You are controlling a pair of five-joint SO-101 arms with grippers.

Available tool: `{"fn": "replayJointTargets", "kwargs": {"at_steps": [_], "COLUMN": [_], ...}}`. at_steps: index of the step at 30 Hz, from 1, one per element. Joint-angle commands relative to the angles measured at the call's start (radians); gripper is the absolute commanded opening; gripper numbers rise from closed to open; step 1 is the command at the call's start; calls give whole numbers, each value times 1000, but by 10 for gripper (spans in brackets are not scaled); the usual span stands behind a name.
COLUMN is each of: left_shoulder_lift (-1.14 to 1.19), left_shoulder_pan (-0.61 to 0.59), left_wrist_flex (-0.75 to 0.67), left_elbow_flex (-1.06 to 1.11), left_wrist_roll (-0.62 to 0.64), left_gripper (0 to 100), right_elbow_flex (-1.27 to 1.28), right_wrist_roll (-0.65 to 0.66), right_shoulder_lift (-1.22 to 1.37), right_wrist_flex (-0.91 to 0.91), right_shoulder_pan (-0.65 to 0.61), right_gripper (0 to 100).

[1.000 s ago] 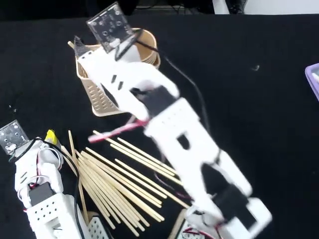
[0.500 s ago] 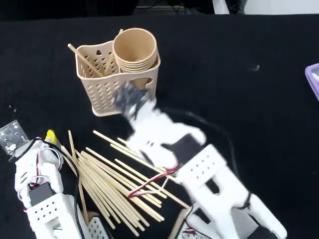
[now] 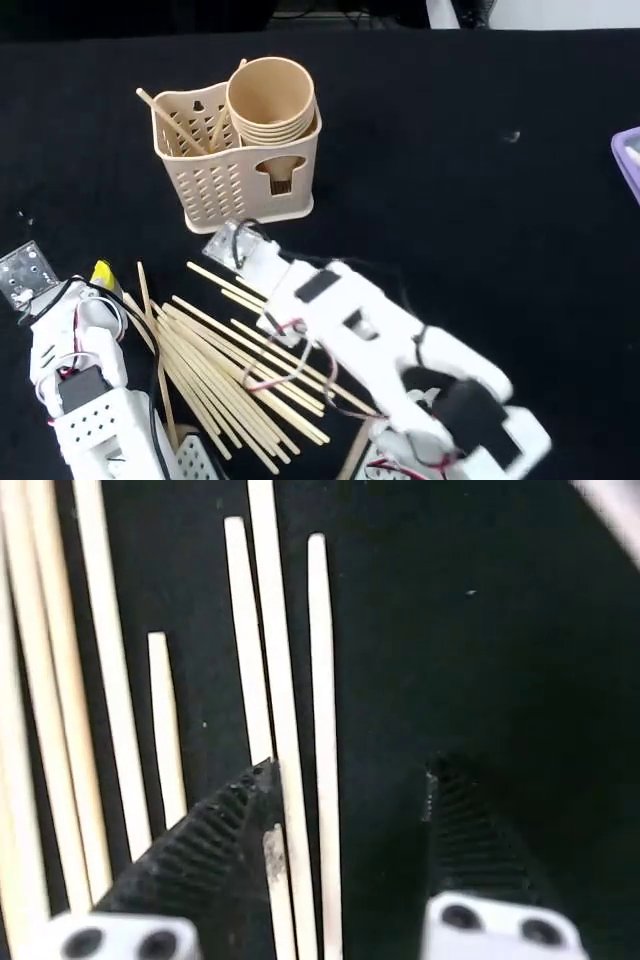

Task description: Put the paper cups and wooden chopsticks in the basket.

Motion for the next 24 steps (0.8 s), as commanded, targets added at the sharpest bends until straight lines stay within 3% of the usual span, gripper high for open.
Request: {"fn": "replayJointTargets", "kwargs": {"at_steps": [1,7,11,13,16,24], "left_shoulder_lift": [-12,-12,-12,-12,-12,-12], "left_shoulder_pan": [-5,-7,-8,-7,-7,-8], "left_wrist_flex": [-20,-20,-20,-20,-20,-20], "left_elbow_flex": [-31,-31,-31,-31,-31,-31], "left_wrist_roll": [-2,-2,-2,-2,-2,-2], "left_gripper": [205,205,205,205,205,205], "right_elbow_flex": [-145,-232,-294,-295,-282,-196], "right_wrist_roll": [11,17,121,158,181,178], "right_shoulder_lift": [79,240,278,274,255,59], "right_wrist_flex": [63,78,190,222,233,242], "right_shoulder_pan": [-9,-11,-11,-8,-8,-6], "right_gripper": [223,223,217,169,5,10]}}
